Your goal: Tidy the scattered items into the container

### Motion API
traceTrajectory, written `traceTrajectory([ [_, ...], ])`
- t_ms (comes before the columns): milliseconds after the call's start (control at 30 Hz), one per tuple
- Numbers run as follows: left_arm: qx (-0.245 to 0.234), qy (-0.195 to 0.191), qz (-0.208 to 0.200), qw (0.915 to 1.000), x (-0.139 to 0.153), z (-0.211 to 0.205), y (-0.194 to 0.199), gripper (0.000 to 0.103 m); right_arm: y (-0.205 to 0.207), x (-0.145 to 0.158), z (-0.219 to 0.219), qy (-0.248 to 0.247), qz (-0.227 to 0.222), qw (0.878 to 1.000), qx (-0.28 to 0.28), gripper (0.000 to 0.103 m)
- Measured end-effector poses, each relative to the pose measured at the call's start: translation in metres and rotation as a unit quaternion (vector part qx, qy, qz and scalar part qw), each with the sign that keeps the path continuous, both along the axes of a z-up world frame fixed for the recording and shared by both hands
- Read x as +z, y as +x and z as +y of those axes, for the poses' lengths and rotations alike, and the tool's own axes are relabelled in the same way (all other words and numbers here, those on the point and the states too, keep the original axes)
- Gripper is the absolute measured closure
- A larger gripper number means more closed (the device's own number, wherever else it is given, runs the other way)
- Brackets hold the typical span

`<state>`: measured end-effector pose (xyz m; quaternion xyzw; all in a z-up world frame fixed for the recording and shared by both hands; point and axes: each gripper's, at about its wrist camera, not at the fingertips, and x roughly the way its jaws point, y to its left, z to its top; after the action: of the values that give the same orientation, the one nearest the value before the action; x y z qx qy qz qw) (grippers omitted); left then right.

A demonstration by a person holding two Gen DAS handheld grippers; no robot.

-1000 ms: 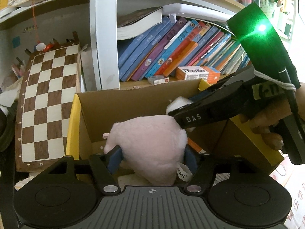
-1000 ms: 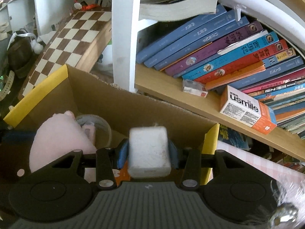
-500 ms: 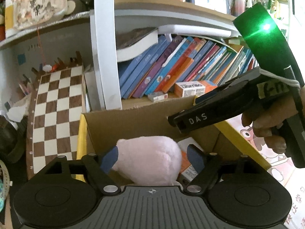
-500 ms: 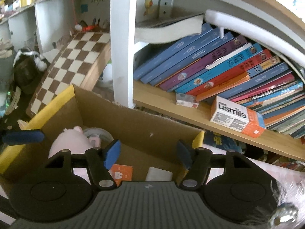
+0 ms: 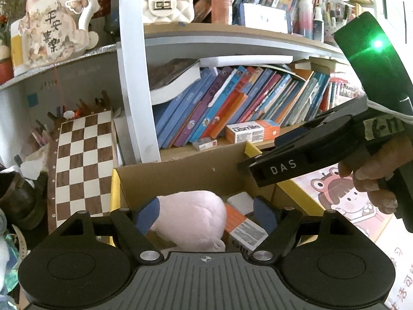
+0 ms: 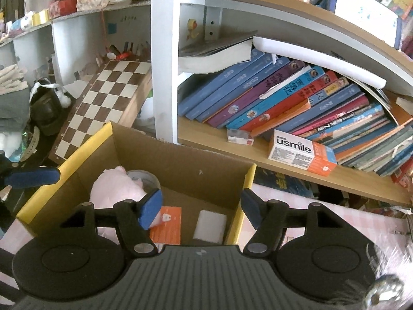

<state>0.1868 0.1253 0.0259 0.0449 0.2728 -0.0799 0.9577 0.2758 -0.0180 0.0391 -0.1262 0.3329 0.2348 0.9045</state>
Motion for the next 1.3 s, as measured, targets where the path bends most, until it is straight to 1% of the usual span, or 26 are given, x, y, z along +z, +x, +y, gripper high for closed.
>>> traceTrajectory([
  [467, 0.002, -0.013, -0.015, 0.9998, 0.016, -0.01, -0.044, 0.021, -0.057, 0.012, -0.03, 0.024, -0.009, 0.999, -0.022, 0.034],
  [633, 0.013, -0.031, -0.017, 0.9993, 0.02, -0.011, -0.058, 0.02, -0.078, 0.013, -0.041, 0.029, -0.009, 0.999, -0.03, 0.033],
  [767, 0.019, -0.038, -0.018, 0.9989, 0.022, -0.012, -0.069, 0.02, -0.094, 0.011, -0.05, 0.028, -0.008, 0.999, -0.038, 0.032],
  [1133, 0.021, -0.042, 0.006, 0.9989, 0.014, -0.02, -0.098, 0.02, -0.132, -0.001, -0.077, 0.024, -0.002, 0.997, -0.07, 0.026],
  [1300, 0.02, -0.044, 0.019, 0.9987, 0.009, -0.027, -0.11, 0.02, -0.149, -0.009, -0.084, 0.02, 0.005, 0.997, -0.078, 0.025],
])
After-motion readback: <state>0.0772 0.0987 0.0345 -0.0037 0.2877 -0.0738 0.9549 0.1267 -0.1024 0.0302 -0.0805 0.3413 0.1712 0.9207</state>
